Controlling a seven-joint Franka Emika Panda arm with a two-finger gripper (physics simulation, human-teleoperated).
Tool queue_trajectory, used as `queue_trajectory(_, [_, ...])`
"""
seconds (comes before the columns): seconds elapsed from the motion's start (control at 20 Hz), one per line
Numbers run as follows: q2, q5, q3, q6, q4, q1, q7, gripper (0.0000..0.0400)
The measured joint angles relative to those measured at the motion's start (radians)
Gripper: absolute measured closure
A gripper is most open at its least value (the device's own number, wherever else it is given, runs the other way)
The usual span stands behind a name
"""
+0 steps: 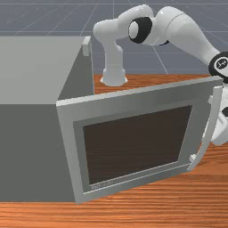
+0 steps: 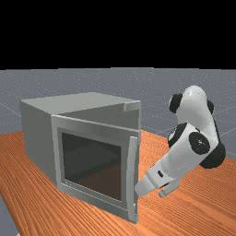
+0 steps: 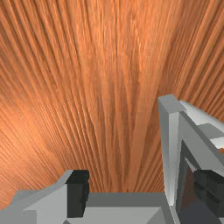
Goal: Close the microwave
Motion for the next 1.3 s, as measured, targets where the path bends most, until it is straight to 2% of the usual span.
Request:
queue_trajectory(0.45, [0.000, 0.000, 0.000, 0.000, 0.000, 0.000, 0.000, 0.0047])
queue_trajectory(0.6, [-0.145, -0.020, 0.015, 0.132, -0.255, 0.005, -0.004, 0.0001])
queue_trajectory(0.65, [-0.196, -0.029, 0.022, 0.179, -0.339, 0.004, -0.021, 0.0000])
queue_trajectory(0.7, [-0.181, -0.007, 0.053, 0.097, -0.287, -0.026, -0.153, 0.0000])
queue_trajectory(0.75, [-0.247, -0.020, 0.055, 0.176, -0.404, -0.024, -0.144, 0.0000])
queue_trajectory(0.8, [-0.314, -0.048, 0.041, 0.292, -0.535, -0.005, -0.062, 0.0000])
queue_trajectory(0.85, [-0.333, -0.056, 0.041, 0.315, -0.566, -0.006, -0.069, 0.0000])
queue_trajectory(0.95, [-0.424, -0.137, 0.007, 0.452, -0.743, 0.037, 0.052, 0.0000])
queue_trajectory(1.0, [-0.434, -0.271, -0.064, 0.544, -0.804, 0.123, 0.271, 0.0000])
queue_trajectory(1.05, [-0.420, -0.277, -0.079, 0.537, -0.781, 0.129, 0.302, 0.0000])
queue_trajectory(1.1, [-0.377, -0.324, -0.117, 0.518, -0.732, 0.179, 0.425, 0.0000])
queue_trajectory(1.2, [-0.272, -0.235, -0.071, 0.423, -0.525, 0.188, 0.346, 0.0000])
queue_trajectory(1.25, [-0.183, -0.131, -0.001, 0.296, -0.328, 0.150, 0.180, 0.0000])
queue_trajectory(1.3, [-0.179, -0.117, 0.012, 0.279, -0.316, 0.145, 0.151, 0.0000])
